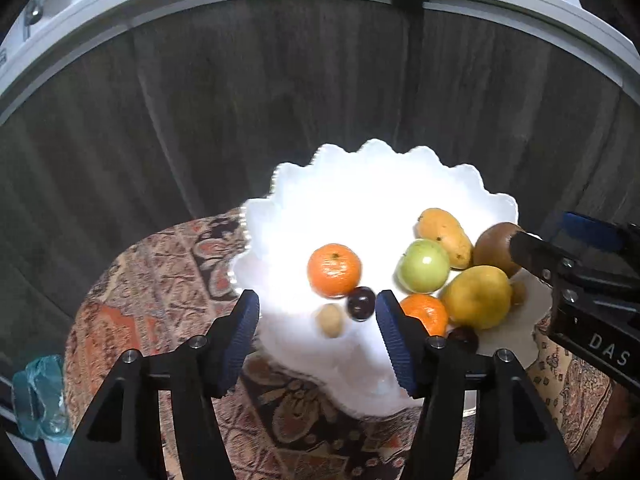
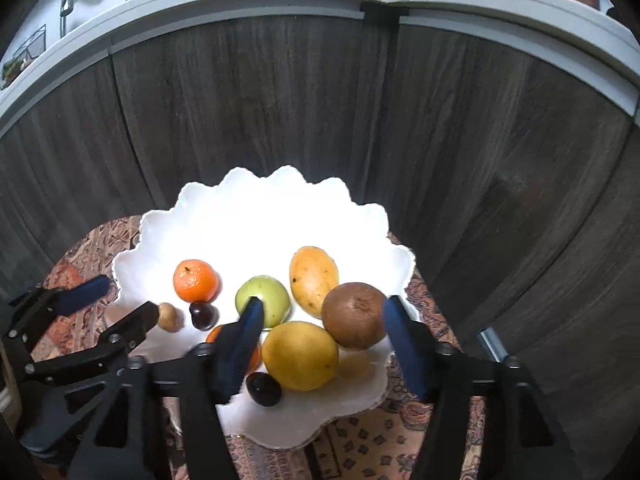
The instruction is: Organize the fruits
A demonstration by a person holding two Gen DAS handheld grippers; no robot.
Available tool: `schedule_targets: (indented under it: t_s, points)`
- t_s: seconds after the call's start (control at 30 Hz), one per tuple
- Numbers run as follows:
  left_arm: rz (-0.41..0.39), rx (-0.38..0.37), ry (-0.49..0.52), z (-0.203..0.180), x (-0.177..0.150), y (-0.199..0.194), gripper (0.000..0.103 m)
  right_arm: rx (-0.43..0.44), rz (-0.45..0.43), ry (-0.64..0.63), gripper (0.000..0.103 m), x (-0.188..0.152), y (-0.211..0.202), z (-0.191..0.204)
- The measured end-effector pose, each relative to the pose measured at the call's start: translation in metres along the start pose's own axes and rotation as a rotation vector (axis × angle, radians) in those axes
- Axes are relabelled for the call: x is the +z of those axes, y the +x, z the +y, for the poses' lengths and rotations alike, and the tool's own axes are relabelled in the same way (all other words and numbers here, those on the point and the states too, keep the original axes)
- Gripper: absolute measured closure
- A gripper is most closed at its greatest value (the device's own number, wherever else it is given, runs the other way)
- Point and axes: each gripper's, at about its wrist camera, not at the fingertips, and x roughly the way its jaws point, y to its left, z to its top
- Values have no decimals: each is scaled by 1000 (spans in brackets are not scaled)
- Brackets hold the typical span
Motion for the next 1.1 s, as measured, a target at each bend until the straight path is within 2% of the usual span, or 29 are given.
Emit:
schedule_targets:
  t_s: [0.03, 0.1, 0.13, 0.2, 0.27, 0.43, 0.53, 1.1]
  points:
    - [-1, 7, -3, 2, -1, -2, 39, -12, -6, -4, 31, -1, -3, 0]
    - [-9, 29, -2, 4, -2, -8, 33, -32, -19, -4, 19, -2, -8, 1]
    - [-17, 37, 0, 5, -3, -12, 32, -40, -25, -4, 17, -2, -11, 0]
    - [-22, 63, -1, 7, -5, -20, 16, -55, -40, 2, 12, -2, -20, 0]
    - [-40, 81, -12, 10, -6, -31, 10, -64, -48, 14, 9, -3, -28, 0]
    - [-68, 99, -33, 15, -11, -63, 8, -68, -67, 35, 7, -6, -53, -1]
    - [-91, 119, -34, 15, -16, -82, 0, -71, -77, 42, 5, -10, -70, 0]
    - [-145, 101, -45, 3, -46, -167, 0, -60, -120, 100, 5, -42, -161, -5]
